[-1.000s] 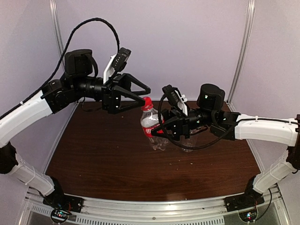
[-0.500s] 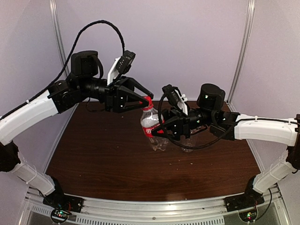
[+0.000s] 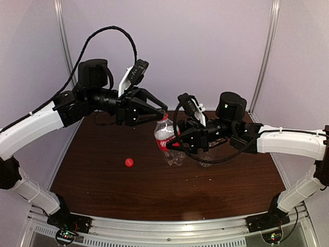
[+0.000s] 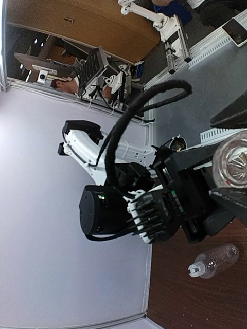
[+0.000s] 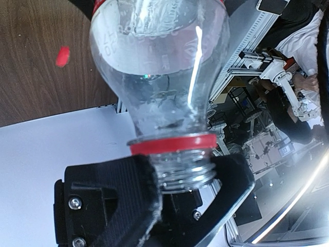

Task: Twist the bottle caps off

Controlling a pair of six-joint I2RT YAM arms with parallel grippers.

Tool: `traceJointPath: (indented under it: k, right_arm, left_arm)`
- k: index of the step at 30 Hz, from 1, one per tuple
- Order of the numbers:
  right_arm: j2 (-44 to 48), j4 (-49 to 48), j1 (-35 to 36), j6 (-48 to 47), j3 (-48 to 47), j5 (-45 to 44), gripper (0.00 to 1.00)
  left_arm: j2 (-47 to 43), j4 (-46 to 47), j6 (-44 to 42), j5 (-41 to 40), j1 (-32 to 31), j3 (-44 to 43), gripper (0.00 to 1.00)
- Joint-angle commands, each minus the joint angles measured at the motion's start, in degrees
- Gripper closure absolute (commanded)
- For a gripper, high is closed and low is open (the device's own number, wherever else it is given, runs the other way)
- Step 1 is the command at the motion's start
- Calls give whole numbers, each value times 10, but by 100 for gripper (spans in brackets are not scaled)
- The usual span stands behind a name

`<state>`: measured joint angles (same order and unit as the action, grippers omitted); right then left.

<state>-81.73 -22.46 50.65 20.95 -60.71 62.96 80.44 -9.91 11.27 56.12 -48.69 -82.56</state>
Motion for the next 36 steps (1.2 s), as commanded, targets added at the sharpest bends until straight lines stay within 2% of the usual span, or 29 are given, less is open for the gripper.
traceJointPath:
  k: [1,7,13,19,28,31,36]
  right_arm:
    - [10,18,-9,-18,-6,-38,78]
    - [28,44,-20,-34,13,-66,78]
    - [38,41,-31,-33,37,-75,78]
    - [45,39,-40,-33,46,-103,78]
    - [52,105,-41,-68,46,-219,76]
    - [45,133,-41,-81,40,-259,76]
    - [27,125,-41,-89,43,-257,75]
  left_arm:
    - [-32,12,-3,-48,8,19,57]
    - [-76,15,6,-125,36,61,37]
    - [-116,-11,-2,-243,71,82,25]
    - [-122,-36,23,-358,120,97,24]
    - [-100,-85,16,-494,126,116,24]
    - [-101,-73,15,-466,126,135,24]
    - [-116,-6,13,-293,126,165,19]
